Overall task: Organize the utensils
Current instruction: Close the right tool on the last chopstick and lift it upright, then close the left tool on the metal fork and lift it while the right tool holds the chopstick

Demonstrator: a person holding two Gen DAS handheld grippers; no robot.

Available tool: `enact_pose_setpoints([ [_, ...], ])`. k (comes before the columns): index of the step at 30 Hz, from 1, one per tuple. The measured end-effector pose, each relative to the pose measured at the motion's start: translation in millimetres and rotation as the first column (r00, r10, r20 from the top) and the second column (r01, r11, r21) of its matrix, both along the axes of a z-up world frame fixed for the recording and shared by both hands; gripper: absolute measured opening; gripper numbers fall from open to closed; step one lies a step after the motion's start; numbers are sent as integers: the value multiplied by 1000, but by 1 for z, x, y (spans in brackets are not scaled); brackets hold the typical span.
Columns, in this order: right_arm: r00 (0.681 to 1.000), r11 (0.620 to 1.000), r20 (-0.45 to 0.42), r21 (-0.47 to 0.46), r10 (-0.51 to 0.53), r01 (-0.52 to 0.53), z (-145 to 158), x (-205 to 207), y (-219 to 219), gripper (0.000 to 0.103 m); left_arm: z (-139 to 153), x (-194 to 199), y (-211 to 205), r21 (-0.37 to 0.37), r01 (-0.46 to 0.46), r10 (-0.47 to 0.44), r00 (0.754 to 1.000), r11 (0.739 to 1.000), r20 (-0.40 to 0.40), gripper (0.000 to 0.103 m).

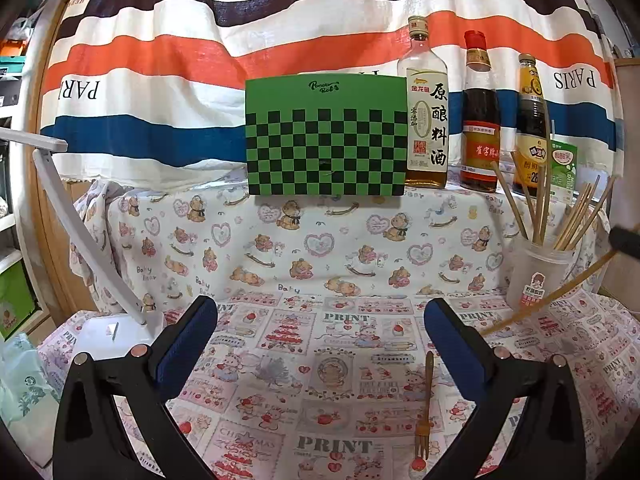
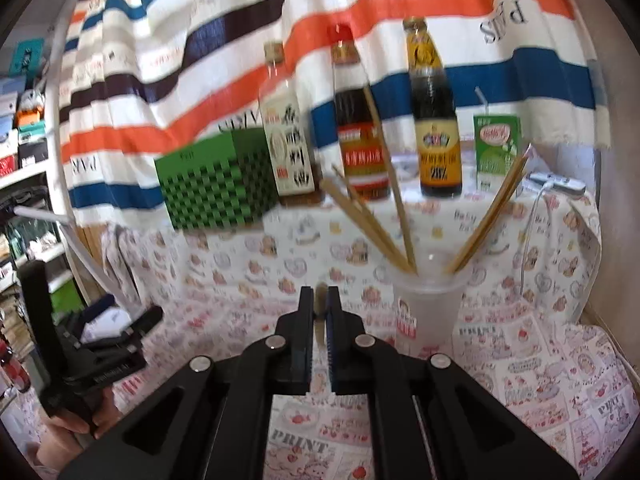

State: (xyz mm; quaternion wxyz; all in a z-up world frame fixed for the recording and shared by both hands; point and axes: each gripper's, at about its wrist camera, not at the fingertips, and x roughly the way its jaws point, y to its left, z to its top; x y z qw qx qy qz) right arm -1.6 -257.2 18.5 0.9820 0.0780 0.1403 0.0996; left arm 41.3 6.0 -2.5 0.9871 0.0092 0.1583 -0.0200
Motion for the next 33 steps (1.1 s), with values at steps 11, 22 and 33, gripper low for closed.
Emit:
enact_pose_setpoints([
  [11, 997, 1000, 73, 9, -20, 19, 12, -13, -10, 5, -14, 23, -27, 45, 191, -170, 942, 981, -289, 96],
  [22, 994, 999, 98, -23, -40, 42, 14, -16, -7, 5, -50, 43, -24, -169, 222, -279, 752, 960, -597, 32],
  [33, 996, 999, 81, -25, -37, 39, 14, -14, -8, 5, -53, 38, -31, -210, 275, -345, 697, 938, -628, 7],
])
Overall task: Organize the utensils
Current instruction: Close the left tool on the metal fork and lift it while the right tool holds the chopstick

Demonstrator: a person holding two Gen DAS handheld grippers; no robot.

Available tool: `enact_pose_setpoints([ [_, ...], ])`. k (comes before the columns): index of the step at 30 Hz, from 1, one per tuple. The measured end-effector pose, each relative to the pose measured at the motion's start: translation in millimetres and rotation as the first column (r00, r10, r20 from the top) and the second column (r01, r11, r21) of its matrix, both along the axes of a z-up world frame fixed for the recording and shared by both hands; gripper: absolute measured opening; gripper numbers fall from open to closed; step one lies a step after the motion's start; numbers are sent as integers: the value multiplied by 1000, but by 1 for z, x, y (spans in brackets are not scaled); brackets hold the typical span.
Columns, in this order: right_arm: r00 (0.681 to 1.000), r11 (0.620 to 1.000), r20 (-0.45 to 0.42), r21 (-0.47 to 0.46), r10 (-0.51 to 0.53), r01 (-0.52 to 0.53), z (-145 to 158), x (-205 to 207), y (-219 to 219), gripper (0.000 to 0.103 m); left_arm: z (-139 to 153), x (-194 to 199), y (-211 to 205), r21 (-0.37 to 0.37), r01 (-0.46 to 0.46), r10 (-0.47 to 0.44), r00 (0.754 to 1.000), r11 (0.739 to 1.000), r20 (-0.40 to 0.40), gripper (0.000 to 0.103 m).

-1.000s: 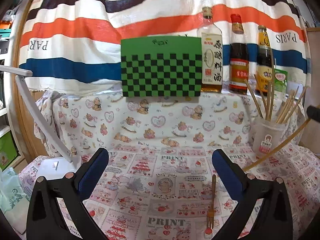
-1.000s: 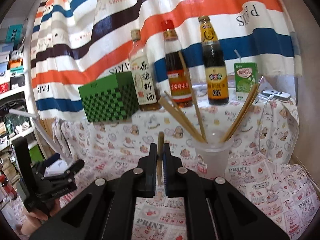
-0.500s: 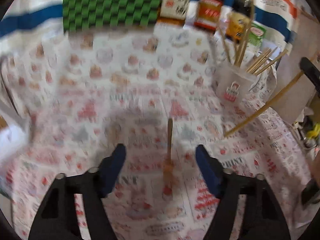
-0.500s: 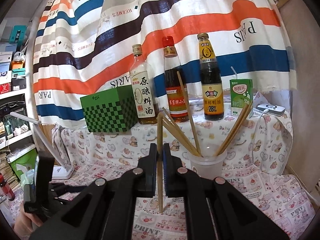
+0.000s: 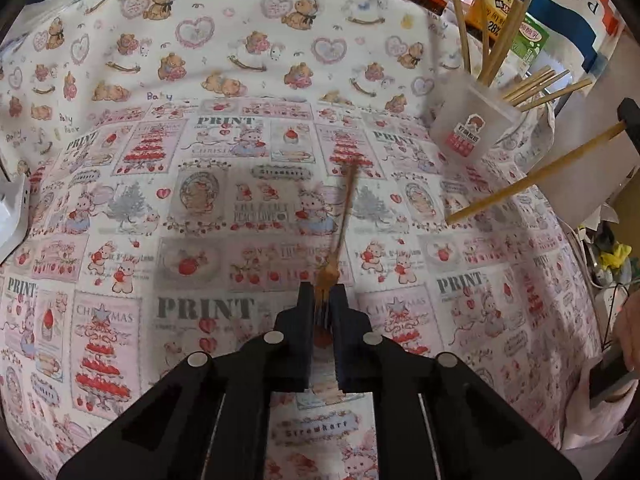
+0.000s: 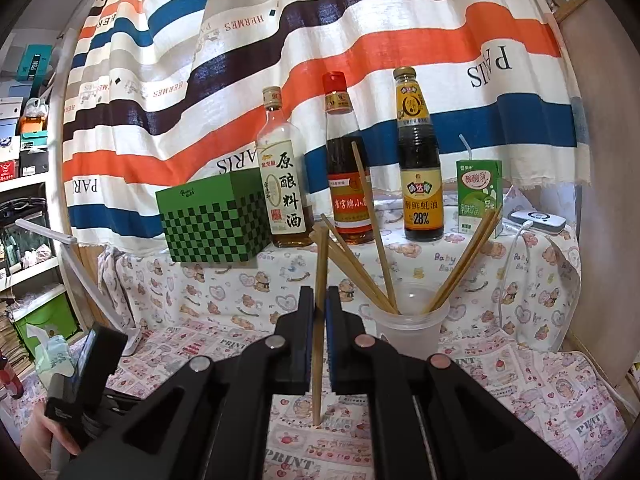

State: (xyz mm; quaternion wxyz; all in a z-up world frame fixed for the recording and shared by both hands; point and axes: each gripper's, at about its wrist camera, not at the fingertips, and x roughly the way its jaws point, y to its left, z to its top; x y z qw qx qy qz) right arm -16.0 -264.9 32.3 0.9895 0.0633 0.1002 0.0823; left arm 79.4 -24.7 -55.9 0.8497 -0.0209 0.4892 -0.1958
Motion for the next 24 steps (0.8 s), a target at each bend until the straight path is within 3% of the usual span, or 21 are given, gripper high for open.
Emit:
enact_pose_setpoints([
  [5, 1000, 1000, -1, -1, -6, 6, -1, 0, 1, 5, -2, -1, 3, -24, -8, 8, 1000, 1000, -12, 7],
  [12, 1000, 1000, 1, -9, -14, 14, -1, 1, 0, 5, -1, -1, -8, 63, 16, -19, 999, 998, 44, 6],
  [14, 1000, 1000, -10, -11, -11, 11, -2, 3, 0, 5, 2, -3, -12, 86, 10, -18, 996, 996, 87, 1],
  [17, 1000, 1000, -24, -8, -7, 7, -4, 5, 1, 5, 10, -10, -16, 137, -3, -22, 983, 991, 183, 1],
  [24, 999, 1000, -43, -21, -3, 2, -6, 7, 5, 6, 40, -18, 5, 3, -57, 52, 944, 998, 325, 1],
])
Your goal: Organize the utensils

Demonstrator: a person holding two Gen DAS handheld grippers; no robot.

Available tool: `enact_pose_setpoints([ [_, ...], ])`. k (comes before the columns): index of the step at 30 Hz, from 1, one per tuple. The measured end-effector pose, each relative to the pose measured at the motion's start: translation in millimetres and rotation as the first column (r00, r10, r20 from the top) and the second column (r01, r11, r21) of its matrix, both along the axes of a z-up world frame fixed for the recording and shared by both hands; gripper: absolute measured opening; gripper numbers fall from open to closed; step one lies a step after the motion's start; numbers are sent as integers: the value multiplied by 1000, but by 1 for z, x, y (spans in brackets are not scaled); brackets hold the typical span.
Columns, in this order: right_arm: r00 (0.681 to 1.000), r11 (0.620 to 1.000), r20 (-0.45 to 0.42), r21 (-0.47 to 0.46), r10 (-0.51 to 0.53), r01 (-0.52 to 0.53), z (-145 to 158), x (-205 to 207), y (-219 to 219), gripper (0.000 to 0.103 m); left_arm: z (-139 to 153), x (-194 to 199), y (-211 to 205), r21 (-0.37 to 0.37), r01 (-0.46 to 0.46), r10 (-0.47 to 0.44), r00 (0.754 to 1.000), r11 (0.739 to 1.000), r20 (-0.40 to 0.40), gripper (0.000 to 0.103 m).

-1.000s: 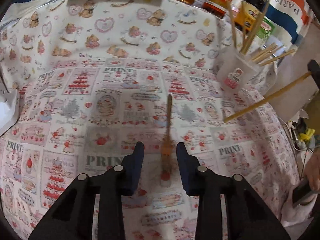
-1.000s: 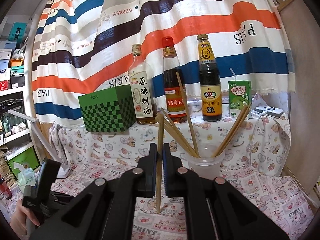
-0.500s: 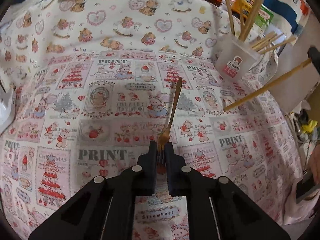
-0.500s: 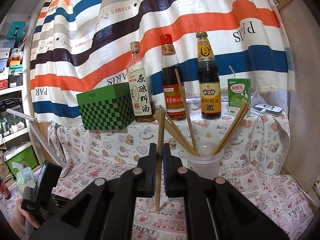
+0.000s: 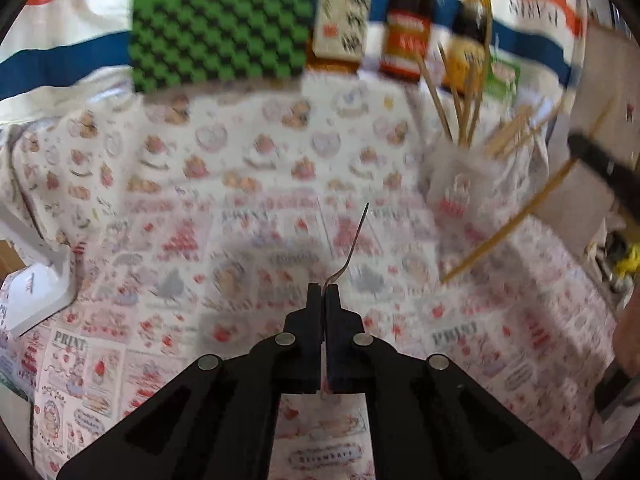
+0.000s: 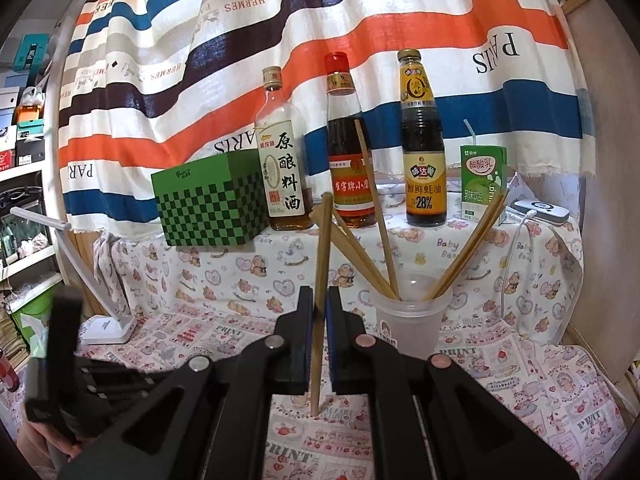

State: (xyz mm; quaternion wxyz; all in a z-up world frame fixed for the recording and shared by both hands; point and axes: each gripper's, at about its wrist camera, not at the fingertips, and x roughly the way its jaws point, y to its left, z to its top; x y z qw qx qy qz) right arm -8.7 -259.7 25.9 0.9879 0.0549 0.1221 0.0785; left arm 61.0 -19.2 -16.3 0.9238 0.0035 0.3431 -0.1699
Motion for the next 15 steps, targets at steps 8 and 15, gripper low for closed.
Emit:
enact_pose_setpoints([
  [8, 1000, 1000, -1, 11, -9, 9, 0, 0, -1, 6, 19, -12, 10, -59, -17, 24, 993, 998, 112, 1],
  [15, 1000, 1000, -4, 27, -5, 5, 0, 1, -3, 5, 23, -16, 15, -81, -42, 53, 989, 996, 141, 1],
])
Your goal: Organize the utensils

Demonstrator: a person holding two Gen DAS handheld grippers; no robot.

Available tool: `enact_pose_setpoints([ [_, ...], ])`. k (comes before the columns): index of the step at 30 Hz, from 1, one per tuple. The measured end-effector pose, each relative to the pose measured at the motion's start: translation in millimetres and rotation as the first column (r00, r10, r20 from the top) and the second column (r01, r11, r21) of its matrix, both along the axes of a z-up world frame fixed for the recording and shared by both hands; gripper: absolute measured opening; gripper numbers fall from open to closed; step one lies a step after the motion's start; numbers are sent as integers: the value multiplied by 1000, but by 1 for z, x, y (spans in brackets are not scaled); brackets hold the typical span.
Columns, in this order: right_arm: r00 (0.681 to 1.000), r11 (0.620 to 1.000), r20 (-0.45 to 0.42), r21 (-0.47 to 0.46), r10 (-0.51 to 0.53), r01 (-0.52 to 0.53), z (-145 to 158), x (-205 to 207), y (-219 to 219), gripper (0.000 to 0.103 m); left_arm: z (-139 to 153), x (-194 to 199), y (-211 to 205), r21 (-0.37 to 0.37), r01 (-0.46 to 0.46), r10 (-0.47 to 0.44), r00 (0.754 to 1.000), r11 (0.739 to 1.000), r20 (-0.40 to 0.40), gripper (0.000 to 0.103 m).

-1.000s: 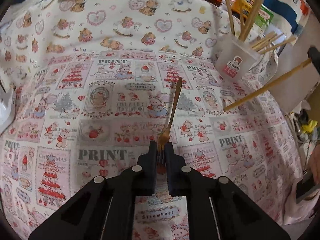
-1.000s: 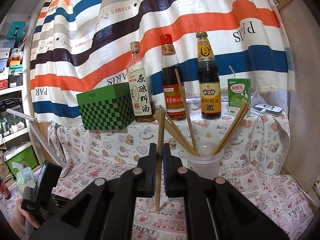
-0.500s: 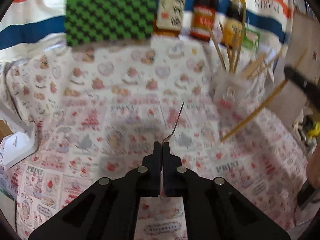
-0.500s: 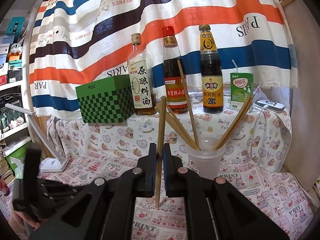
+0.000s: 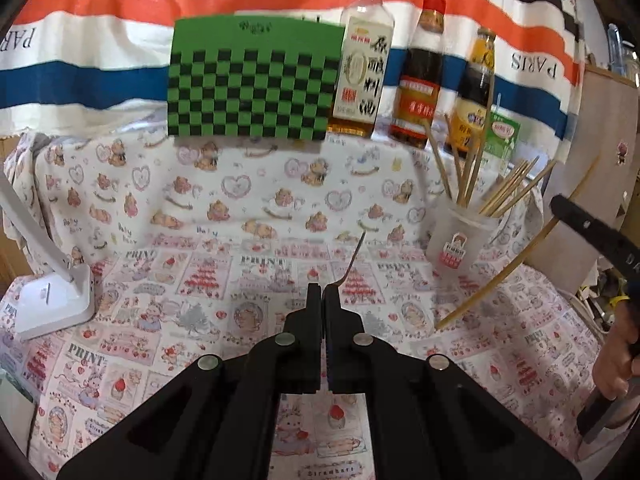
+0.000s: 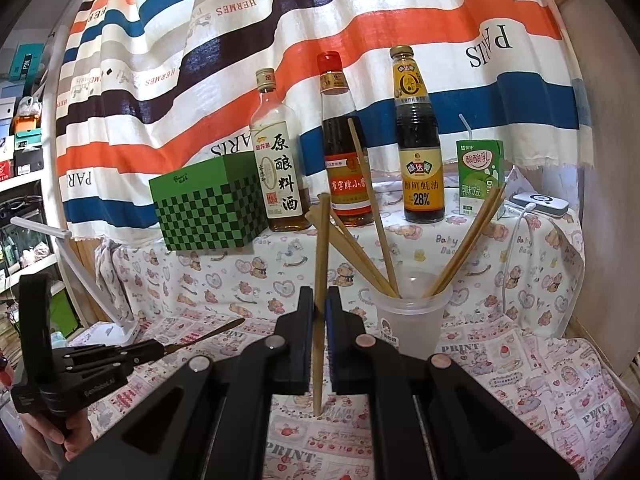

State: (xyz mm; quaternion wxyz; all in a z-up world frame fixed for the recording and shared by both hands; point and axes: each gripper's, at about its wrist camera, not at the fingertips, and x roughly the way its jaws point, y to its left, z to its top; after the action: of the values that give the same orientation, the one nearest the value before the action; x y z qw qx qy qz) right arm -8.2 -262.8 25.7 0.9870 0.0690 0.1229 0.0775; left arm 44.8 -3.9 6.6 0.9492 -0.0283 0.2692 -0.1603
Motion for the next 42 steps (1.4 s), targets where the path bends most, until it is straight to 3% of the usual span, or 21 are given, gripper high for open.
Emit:
enact_pose_setpoints([
  [6, 1000, 1000, 1, -10, -6, 6, 0, -1, 2, 5, 12, -13, 2, -23, 6, -4, 996, 1000, 86, 1],
  [42, 1000, 1000, 0, -8, -9, 9, -1, 0, 1, 5, 16, -15, 16, -89, -35, 44, 994, 995, 96, 1],
])
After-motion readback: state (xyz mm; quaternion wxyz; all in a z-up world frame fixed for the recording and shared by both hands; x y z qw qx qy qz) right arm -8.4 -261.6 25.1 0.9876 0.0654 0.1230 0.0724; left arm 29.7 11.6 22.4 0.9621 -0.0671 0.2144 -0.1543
